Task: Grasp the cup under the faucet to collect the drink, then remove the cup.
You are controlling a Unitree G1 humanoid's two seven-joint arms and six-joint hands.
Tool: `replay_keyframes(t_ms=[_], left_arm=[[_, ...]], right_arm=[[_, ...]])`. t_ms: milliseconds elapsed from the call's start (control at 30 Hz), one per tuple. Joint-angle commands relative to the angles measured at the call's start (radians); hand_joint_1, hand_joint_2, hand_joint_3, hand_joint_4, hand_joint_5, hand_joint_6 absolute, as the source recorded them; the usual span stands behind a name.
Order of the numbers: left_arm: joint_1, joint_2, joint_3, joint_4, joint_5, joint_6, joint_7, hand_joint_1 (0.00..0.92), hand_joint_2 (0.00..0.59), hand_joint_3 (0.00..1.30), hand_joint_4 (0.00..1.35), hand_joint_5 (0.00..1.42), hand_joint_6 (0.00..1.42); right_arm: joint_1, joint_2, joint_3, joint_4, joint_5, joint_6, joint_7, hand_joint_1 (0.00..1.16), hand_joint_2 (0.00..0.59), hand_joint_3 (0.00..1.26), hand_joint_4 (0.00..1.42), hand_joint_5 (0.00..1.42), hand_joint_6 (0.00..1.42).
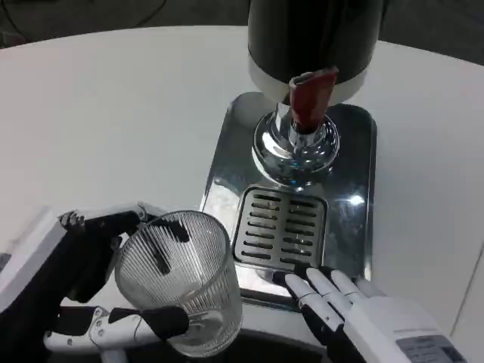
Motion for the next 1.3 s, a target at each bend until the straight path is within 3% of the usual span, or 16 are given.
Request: replay_keyframes(t_ms=[33, 633, 1300], left_arm=[[-0.002, 0.002, 0.009, 0.000, -0.016, -0.022, 0.000, 0.460, 0.206, 1.06, 1.24, 1.42, 1.42], [-0.108, -0.015, -0.006, 0.060, 0.028, -0.011, 0.021, 0.457, 0.198, 1.06, 1.24, 1.42, 1.42], [-0.398, -0.011, -0.112, 0.299, 0.218, 0.010, 0.095, 0.452, 0.195, 1.06, 1.24, 1.42, 1.42]], right_arm=[[0.015, 0.008, -0.010, -0.017, 0.006, -0.008, 0.006, 0.35, 0.392, 0.06, 0.00, 0.00, 0.00], [0.029, 0.027, -0.055, -0.043, 0.041, -0.010, -0.006, 0.35, 0.392, 0.07, 0.00, 0.00, 0.00], [0.023, 0.044, -0.113, -0.021, 0.072, -0.048, -0.060, 0.35, 0.397, 0.07, 0.00, 0.00, 0.00]])
